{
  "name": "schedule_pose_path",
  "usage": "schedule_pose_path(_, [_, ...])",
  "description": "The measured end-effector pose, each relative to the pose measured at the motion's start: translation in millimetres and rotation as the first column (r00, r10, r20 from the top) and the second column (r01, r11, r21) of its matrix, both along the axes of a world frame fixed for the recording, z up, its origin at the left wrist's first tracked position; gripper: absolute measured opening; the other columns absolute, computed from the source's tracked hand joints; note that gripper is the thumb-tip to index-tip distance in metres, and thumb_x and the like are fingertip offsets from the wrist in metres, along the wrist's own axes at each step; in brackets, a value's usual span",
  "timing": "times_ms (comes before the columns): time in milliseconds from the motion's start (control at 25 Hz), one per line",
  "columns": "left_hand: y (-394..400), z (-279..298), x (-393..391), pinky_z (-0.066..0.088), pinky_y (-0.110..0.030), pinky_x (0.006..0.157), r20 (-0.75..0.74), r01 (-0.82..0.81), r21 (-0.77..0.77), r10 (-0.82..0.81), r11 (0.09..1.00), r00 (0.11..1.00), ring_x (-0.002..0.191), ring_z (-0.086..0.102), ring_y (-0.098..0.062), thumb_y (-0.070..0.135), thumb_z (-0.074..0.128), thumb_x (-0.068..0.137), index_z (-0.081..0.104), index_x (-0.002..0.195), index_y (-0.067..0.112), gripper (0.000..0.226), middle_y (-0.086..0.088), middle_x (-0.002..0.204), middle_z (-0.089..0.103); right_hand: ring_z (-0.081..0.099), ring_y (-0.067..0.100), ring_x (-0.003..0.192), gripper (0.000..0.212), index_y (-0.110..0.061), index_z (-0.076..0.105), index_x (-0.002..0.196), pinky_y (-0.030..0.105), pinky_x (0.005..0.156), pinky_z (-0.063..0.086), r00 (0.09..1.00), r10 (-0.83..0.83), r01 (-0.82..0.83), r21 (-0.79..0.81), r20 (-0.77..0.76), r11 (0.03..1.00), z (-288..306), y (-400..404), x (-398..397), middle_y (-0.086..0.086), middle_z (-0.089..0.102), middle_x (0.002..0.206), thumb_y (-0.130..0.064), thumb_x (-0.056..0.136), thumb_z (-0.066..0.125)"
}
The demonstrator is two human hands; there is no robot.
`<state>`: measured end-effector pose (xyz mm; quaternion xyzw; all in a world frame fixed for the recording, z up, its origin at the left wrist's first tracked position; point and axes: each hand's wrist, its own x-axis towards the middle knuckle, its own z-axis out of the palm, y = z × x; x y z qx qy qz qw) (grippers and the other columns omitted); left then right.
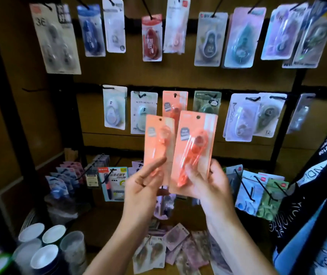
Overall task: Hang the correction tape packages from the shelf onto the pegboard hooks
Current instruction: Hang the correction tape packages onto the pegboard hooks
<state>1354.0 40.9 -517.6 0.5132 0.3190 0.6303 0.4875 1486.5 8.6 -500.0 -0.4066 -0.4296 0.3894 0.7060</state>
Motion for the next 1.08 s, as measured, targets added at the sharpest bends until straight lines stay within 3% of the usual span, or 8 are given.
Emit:
schedule_pose_path(40, [5,5,-6,0.058,-0.036,0.083,0.046,-0.053,-0.008,0.054,0.999,0.997,0.093,0.073,-0.019,0.001,0.056,0.094,0.079,0.098,0.025,0.033,0.003,0.102,0.078,0.073,0.017,0.091,0.021,-0.01,0.065,0.106,0.026,0.07,0.06,1.0,-0.014,0.014,0.028,0.008,1.0,14,9,-1,0.008,0.077,0.099,-0.01,0.085,0.07])
schedule_pose_path(200, [17,12,-27,0.06,-0.031,0.057,0.157,-0.169,-0.042,0.174,0.985,0.972,0.064,0.068,-0.028,0.005,0.056,0.095,0.079,0.096,0.02,0.027,0.002,0.093,0.078,0.073,0.018,0.092,0.02,-0.016,0.065,0.105,0.035,0.083,0.06,0.987,-0.007,0.006,0.01,0.158,1.0,51,50,-1,0.002,0.077,0.099,-0.02,0.087,0.071])
schedule_pose_path(320, [21,12,-31,0.059,-0.031,0.055,0.162,-0.173,-0.031,0.175,0.984,0.971,0.063,0.068,-0.026,0.003,0.055,0.096,0.079,0.094,0.017,0.028,-0.005,0.096,0.075,0.073,0.018,0.093,0.02,-0.016,0.065,0.107,0.041,0.086,0.059,0.977,-0.015,0.021,-0.028,0.215,0.999,52,69,-5,0.001,0.076,0.1,-0.022,0.088,0.07])
schedule_pose_path(560, [25,12,-35,0.055,-0.031,0.055,0.131,-0.147,0.014,0.144,0.989,0.981,0.061,0.066,-0.019,0.001,0.054,0.095,0.08,0.085,0.021,0.034,0.0,0.088,0.076,0.074,0.015,0.088,0.02,-0.016,0.065,0.107,0.029,0.072,0.059,0.981,-0.041,0.049,-0.041,0.188,0.998,46,82,-7,-0.001,0.077,0.097,-0.023,0.089,0.069])
schedule_pose_path(760, [28,14,-26,0.055,-0.027,0.056,0.144,-0.076,0.044,0.069,0.996,0.987,0.067,0.064,-0.024,0.0,0.05,0.097,0.079,0.084,0.019,0.037,-0.001,0.09,0.075,0.068,0.019,0.099,0.031,-0.013,0.061,0.117,0.034,0.079,0.054,0.981,-0.062,0.092,-0.164,0.182,0.982,66,121,-10,0.002,0.073,0.11,-0.026,0.089,0.069])
schedule_pose_path(880, [29,20,-16,0.053,-0.023,0.054,0.118,0.01,0.068,-0.018,0.998,0.993,0.063,0.061,-0.022,0.002,0.043,0.099,0.077,0.083,0.019,0.041,-0.001,0.093,0.074,0.061,0.015,0.093,0.032,-0.013,0.061,0.113,0.038,0.087,0.049,0.978,-0.061,0.114,-0.264,0.199,0.958,69,133,-7,-0.002,0.068,0.102,-0.03,0.088,0.069])
schedule_pose_path(1000, [36,28,-3,0.05,-0.021,0.049,0.114,0.07,0.103,-0.082,0.992,0.99,0.064,0.062,-0.018,0.001,0.042,0.1,0.074,0.084,0.016,0.039,-0.007,0.098,0.071,0.056,0.006,0.081,0.026,-0.014,0.058,0.113,0.023,0.065,0.043,0.901,-0.28,0.332,-0.112,0.331,0.937,56,116,-4,-0.005,0.062,0.097,-0.027,0.091,0.064])
schedule_pose_path(1080, [45,30,9,0.054,-0.025,0.055,0.088,0.09,0.133,-0.102,0.987,0.991,0.068,0.063,-0.015,-0.001,0.043,0.1,0.073,0.086,0.016,0.038,-0.006,0.098,0.069,0.061,0.006,0.082,0.02,-0.015,0.058,0.11,0.02,0.064,0.043,0.894,-0.39,0.388,0.055,0.22,0.92,47,98,1,-0.005,0.065,0.097,-0.027,0.093,0.061])
